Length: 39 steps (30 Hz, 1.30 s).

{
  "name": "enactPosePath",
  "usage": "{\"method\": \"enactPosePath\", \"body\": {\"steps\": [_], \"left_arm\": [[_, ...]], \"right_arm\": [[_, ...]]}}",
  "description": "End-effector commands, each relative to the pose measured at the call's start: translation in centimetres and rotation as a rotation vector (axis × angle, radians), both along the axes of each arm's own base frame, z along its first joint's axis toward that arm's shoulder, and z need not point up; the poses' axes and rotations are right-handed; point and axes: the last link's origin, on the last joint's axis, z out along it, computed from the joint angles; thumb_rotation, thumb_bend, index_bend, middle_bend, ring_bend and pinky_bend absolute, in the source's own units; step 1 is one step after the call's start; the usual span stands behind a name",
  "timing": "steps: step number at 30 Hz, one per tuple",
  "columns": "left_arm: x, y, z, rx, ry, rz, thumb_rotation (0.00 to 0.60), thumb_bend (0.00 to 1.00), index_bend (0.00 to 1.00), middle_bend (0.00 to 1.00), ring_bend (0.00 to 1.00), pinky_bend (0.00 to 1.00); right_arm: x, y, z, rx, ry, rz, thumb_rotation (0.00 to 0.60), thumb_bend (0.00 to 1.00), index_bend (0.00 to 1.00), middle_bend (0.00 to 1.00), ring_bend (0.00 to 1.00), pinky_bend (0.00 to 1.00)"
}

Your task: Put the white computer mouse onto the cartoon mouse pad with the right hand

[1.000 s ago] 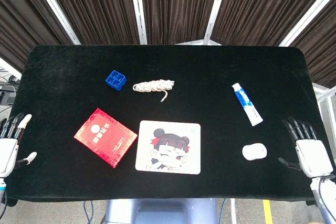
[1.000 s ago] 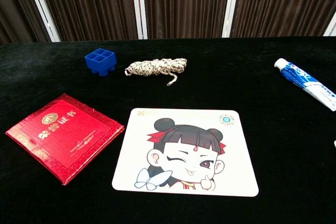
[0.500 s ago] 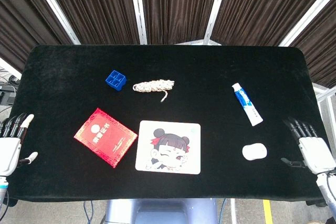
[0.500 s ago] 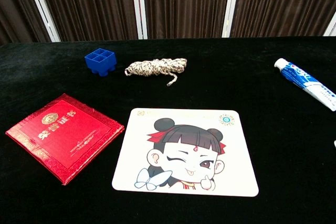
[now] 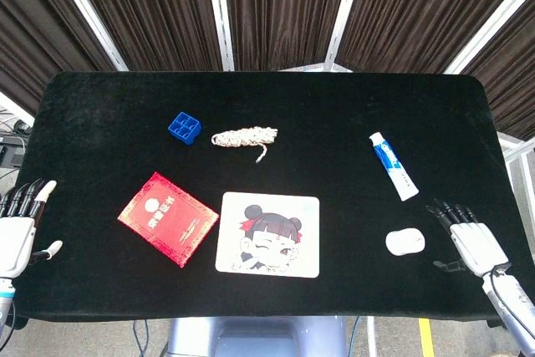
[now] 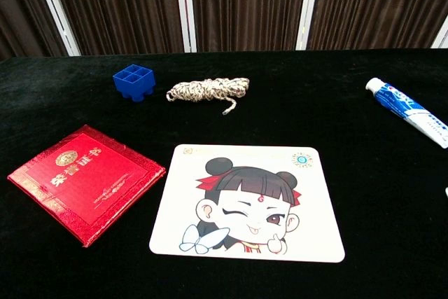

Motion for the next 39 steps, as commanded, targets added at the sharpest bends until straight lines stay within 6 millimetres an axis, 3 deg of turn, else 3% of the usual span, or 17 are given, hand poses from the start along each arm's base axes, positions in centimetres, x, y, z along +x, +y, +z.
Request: {"method": "enactPosePath", "body": {"steps": [1, 17, 39], "left_arm": [[0.0, 0.0, 0.0, -0.001, -0.003, 0.002, 0.600, 0.17, 0.00, 0.00, 0.00, 0.00], [-0.2, 0.1, 0.1, -0.011, -0.032, 0.012, 0.600, 0.18, 0.00, 0.00, 0.00, 0.00], [-0.2, 0.0, 0.2, -0.016, -0.046, 0.005, 0.600, 0.18, 0.00, 0.00, 0.00, 0.00]], "right_arm": [[0.0, -0.3, -0.9, 0.019, 0.014, -0.003, 0.600, 0.07, 0.10, 0.00, 0.00, 0.00], [1.0, -1.0, -4.5, 0.076, 0.036, -0.004, 0.600, 0.09, 0.22, 0.00, 0.00, 0.00], [1.9, -2.5, -6.7, 0.069, 0.060, -0.034, 0.600, 0.17, 0.33, 0.05, 0.00, 0.00]]}}
